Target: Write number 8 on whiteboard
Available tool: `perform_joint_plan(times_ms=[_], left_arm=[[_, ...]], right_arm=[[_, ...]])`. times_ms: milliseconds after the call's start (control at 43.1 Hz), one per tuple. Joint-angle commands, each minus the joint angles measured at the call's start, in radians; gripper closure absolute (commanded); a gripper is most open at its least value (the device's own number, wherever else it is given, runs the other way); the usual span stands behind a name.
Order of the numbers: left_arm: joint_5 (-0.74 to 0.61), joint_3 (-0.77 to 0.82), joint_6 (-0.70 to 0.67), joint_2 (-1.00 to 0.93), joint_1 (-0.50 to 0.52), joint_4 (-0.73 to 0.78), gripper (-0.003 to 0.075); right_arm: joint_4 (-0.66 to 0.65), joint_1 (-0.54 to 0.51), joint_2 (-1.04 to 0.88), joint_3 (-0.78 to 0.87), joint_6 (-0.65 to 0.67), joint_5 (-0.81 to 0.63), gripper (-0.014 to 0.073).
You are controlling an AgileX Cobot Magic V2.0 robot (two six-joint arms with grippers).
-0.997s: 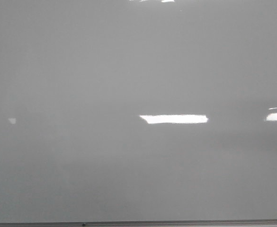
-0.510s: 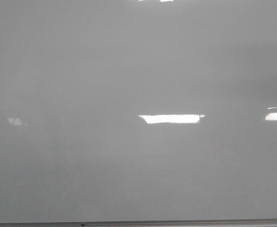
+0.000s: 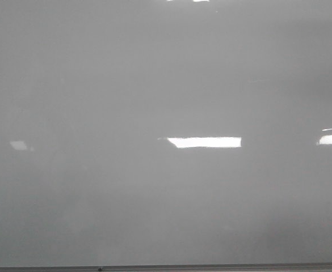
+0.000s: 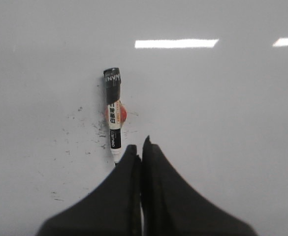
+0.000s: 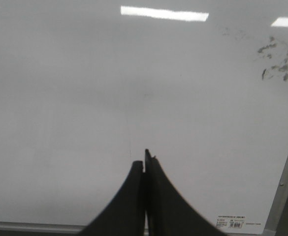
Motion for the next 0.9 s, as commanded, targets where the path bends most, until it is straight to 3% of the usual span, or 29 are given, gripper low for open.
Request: perform_joint_plan(times_ms=[0,139,209,348,417,487,579,672,881], left_arm=[[-0.058,-0.036,-0.008,0.049,-0.007,-0.018,0.0741],[-0.052,-0.036,-0.008,0.11,-0.007,0.04,0.0741],[-0.051,-0.036,-0.008,0.135,-0.007,0.093,0.074],[-0.061,-0.036,-0.008,0.183,-0.003,0.121,0.0694],[-0.071,-0.036,-0.013,0.211,-0.003,0.121,0.0607],[-0.087,-0.036,-0.038,0.246,-0.003,0.121,0.0473],[-0.11,-0.036,-0.073,0.292,-0.003,0.121,0.0307],[-0.134,-0.036,-0.078,0.345,-0.003,0.121,0.0218],[-0.261,-0.036,-0.078,0.476,-0.003,0.115,0.0244]], right_arm=[[0.002,-0.005,0.051,-0.035,-0.012,-0.061,0.0701],[0.002,-0.005,0.111,-0.035,-0.012,-0.048,0.0695],[0.002,-0.005,0.127,-0.035,-0.012,-0.034,0.0645],[0.002,-0.005,0.135,-0.035,-0.012,-0.031,0.0374],[0.002,-0.005,0.135,-0.035,-0.012,-0.032,0.02],[0.002,-0.005,0.135,-0.035,-0.012,-0.032,0.0095],[0.002,-0.005,0.135,-0.035,-0.012,-0.032,0.0072],[0.002,-0.005,0.135,-0.035,-0.012,-0.033,0.0074],[0.002,-0.005,0.135,-0.035,-0.012,-0.035,0.0074]])
